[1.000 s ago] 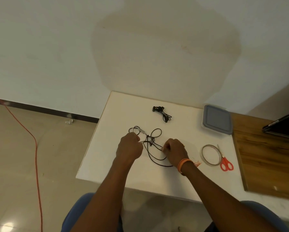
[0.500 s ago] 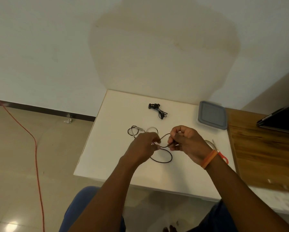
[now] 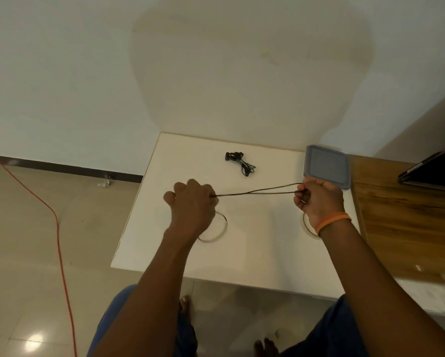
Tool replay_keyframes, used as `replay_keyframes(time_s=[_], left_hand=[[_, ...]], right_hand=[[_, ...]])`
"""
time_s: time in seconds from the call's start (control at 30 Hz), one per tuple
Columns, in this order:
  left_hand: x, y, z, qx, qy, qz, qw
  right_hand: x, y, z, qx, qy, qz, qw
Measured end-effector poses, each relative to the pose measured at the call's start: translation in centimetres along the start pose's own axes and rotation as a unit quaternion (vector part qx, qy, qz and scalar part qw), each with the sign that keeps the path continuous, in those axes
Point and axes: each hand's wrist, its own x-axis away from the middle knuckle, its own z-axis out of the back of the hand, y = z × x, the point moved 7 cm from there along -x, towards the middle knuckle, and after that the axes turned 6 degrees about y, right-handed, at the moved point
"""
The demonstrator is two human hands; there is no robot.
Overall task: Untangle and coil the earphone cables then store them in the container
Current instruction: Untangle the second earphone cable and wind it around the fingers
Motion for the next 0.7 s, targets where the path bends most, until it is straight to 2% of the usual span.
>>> replay_keyframes(time_s=[0.07, 0.13, 0.2, 0.23, 0.3, 0.37, 0.43, 0.47, 0.53, 0.6, 0.7], left_hand=[[-0.4, -1.0, -0.6, 0.091, -0.031, 0.064, 0.993], [-0.5, -1.2, -1.4, 0.268, -0.076, 0.127, 0.952], [-0.4, -0.1, -0.7, 0.39, -0.075, 0.14, 0.907], [-0.2, 0.7, -0.3, 0.447, -0.085, 0.144, 0.879], [0.4, 2.6, 0.1, 0.542, -0.135, 0.142, 0.817], [1.0, 4.4, 0.5, 0.566, -0.186, 0.099, 0.797], [1.4, 5.5, 1.0, 0.546, -0.2, 0.031, 0.813], [1.6, 5.6, 1.0, 0.533, -0.195, 0.008, 0.823], [1.7, 5.2, 1.2, 0.476, -0.164, -0.027, 0.864], [1.7, 4.5, 1.1, 0.375, -0.132, -0.069, 0.915], [1.5, 3.6, 0.5, 0.245, -0.126, -0.092, 0.957]], right_hand=[[0.1, 0.2, -0.3, -0.011, 0.003, -0.025, 1.0], [1.3, 0.7, -1.2, 0.0, -0.023, -0.062, 0.998], [3.1, 1.3, -1.7, 0.04, -0.048, -0.072, 0.995], [4.3, 1.4, -1.9, 0.088, -0.054, -0.055, 0.993], [7.0, 1.0, -3.1, 0.191, -0.101, 0.033, 0.976], [9.6, 0.5, -5.5, 0.222, -0.196, 0.117, 0.948], [11.0, -0.1, -7.4, 0.222, -0.254, 0.17, 0.926], [11.3, -0.4, -7.8, 0.24, -0.253, 0.205, 0.915], [11.0, -0.8, -7.6, 0.278, -0.21, 0.274, 0.897], [10.1, -0.9, -6.5, 0.322, -0.157, 0.342, 0.869], [8.0, -1.6, -5.4, 0.375, -0.083, 0.432, 0.816]])
